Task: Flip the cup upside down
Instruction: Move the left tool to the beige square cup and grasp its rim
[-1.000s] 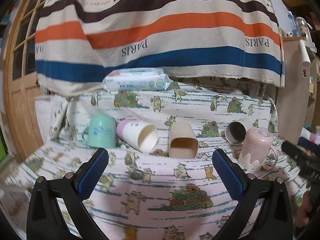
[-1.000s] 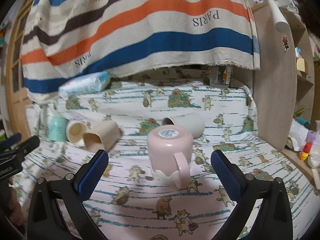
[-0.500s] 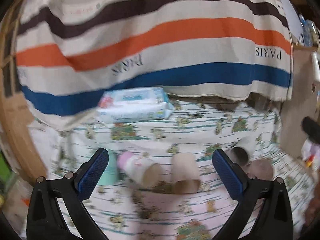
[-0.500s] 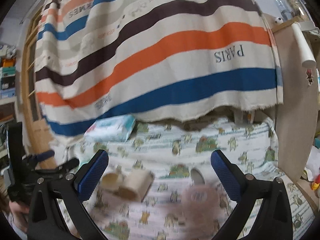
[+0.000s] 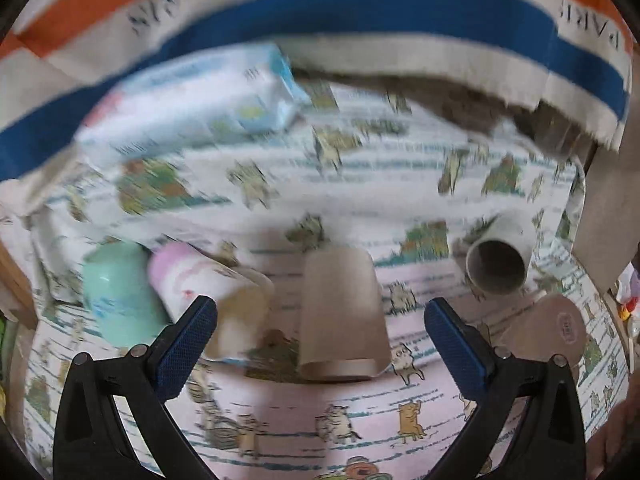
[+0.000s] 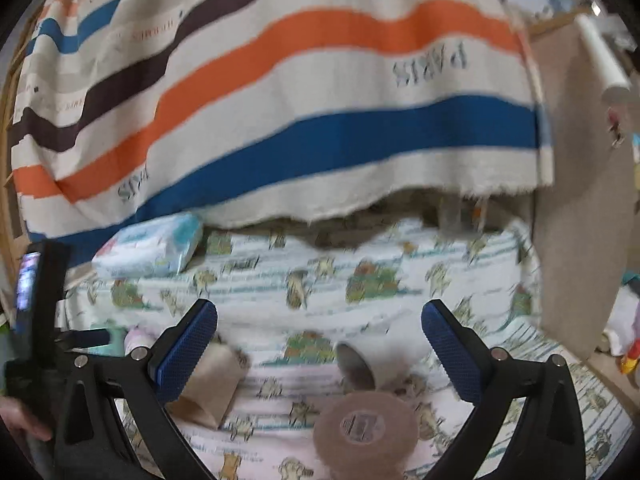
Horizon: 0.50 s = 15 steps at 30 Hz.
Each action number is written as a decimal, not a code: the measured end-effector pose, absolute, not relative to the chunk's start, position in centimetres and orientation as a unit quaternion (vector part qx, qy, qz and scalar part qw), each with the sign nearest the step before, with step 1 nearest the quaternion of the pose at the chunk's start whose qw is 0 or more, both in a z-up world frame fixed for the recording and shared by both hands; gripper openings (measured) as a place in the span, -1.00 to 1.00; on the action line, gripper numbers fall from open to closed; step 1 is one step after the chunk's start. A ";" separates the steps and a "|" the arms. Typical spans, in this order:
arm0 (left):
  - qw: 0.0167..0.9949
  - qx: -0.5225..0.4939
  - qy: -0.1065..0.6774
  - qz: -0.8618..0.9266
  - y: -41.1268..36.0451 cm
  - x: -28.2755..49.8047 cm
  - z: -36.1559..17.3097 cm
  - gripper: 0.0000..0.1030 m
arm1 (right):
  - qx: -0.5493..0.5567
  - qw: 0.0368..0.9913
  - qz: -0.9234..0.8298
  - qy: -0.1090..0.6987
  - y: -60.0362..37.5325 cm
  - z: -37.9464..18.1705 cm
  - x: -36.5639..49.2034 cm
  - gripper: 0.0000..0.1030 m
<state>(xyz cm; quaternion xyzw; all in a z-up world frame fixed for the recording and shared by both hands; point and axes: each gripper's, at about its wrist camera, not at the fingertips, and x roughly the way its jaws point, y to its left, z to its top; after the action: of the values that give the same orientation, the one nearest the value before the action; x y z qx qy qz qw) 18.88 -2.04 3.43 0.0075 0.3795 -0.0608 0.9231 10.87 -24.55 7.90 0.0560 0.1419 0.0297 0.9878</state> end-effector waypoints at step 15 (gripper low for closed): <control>0.858 -0.027 0.511 -0.042 -3.2 24.5 -2.8 0.99 | 0.006 0.986 0.013 0.168 -22.8 5.8 12.0 0.99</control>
<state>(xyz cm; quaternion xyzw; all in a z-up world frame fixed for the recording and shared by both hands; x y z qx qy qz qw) 24.48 -3.21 -2.79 -0.0270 0.5106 -0.0423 0.8583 12.05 -22.77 5.79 0.0063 0.1683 0.0133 0.9856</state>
